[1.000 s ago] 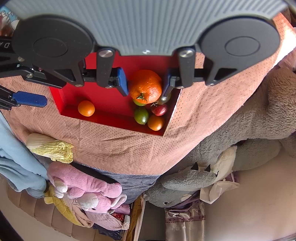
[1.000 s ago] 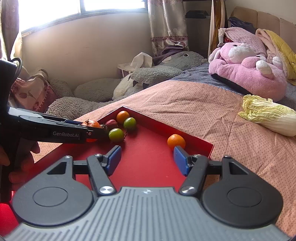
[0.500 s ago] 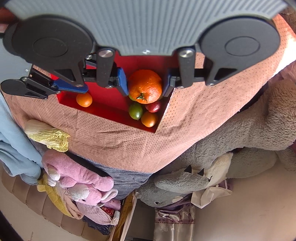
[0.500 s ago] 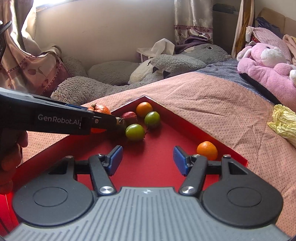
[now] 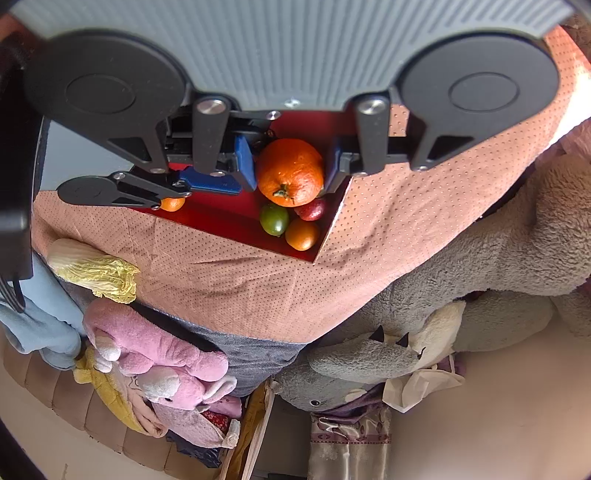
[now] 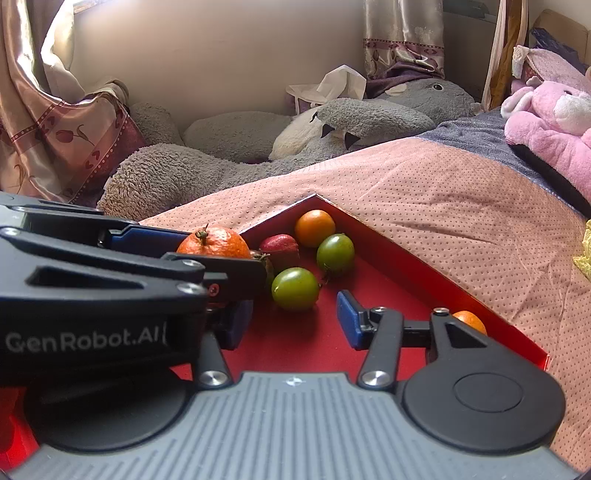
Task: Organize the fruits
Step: 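Carry the tangerine to the blue plate with the left tool, then open the left tool to set the tangerine on the blue plate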
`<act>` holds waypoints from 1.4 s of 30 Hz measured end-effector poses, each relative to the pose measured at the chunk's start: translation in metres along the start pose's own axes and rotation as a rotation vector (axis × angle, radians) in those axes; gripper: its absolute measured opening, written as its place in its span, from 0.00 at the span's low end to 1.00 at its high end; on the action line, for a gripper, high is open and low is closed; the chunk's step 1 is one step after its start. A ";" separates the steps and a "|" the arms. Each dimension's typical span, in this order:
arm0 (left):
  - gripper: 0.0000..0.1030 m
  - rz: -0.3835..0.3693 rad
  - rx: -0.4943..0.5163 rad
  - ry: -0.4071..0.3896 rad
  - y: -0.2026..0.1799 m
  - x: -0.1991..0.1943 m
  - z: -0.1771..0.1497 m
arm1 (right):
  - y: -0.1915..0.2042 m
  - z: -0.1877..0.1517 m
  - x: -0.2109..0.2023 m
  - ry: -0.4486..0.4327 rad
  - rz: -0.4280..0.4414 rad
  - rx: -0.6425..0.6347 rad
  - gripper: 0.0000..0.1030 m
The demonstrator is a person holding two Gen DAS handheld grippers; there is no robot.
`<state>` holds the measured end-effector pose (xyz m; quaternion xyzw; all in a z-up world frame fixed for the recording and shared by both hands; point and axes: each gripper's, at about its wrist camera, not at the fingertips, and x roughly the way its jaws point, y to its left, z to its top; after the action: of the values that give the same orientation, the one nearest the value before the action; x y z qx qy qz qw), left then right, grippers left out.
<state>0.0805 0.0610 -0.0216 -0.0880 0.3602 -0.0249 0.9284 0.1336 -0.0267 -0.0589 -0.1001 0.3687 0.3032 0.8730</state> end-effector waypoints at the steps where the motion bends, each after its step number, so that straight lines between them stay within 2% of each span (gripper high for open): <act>1: 0.42 0.005 -0.002 -0.003 0.001 0.000 0.000 | 0.000 0.001 0.003 0.000 -0.002 0.000 0.53; 4: 0.43 0.001 -0.021 0.003 0.005 0.000 0.001 | 0.000 0.002 0.006 0.009 -0.005 0.004 0.53; 7: 0.43 -0.002 -0.006 -0.001 0.002 -0.002 0.002 | -0.003 -0.003 -0.010 0.021 0.008 0.017 0.53; 10: 0.42 -0.031 0.017 -0.003 -0.005 -0.004 0.000 | -0.009 -0.016 -0.051 -0.004 0.018 0.030 0.55; 14: 0.42 -0.079 0.078 0.012 -0.027 -0.005 -0.009 | -0.023 -0.048 -0.113 -0.039 -0.046 0.022 0.55; 18: 0.41 -0.156 0.154 0.036 -0.056 -0.010 -0.024 | -0.048 -0.089 -0.168 -0.058 -0.106 0.123 0.55; 23: 0.41 -0.284 0.236 0.058 -0.095 -0.022 -0.043 | -0.061 -0.131 -0.217 -0.032 -0.172 0.139 0.56; 30: 0.41 -0.425 0.398 0.111 -0.147 -0.032 -0.075 | -0.080 -0.164 -0.239 0.006 -0.272 0.176 0.59; 34: 0.42 -0.469 0.503 0.162 -0.165 -0.031 -0.094 | -0.087 -0.169 -0.245 0.003 -0.318 0.189 0.59; 38: 0.42 -0.508 0.586 0.198 -0.177 -0.031 -0.110 | -0.092 -0.170 -0.247 -0.009 -0.313 0.214 0.60; 42: 0.42 -0.512 0.651 0.216 -0.183 -0.032 -0.122 | -0.091 -0.168 -0.243 -0.019 -0.292 0.228 0.61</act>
<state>-0.0217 -0.1329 -0.0558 0.1262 0.3953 -0.3760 0.8285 -0.0413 -0.2766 -0.0112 -0.0501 0.3741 0.1306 0.9168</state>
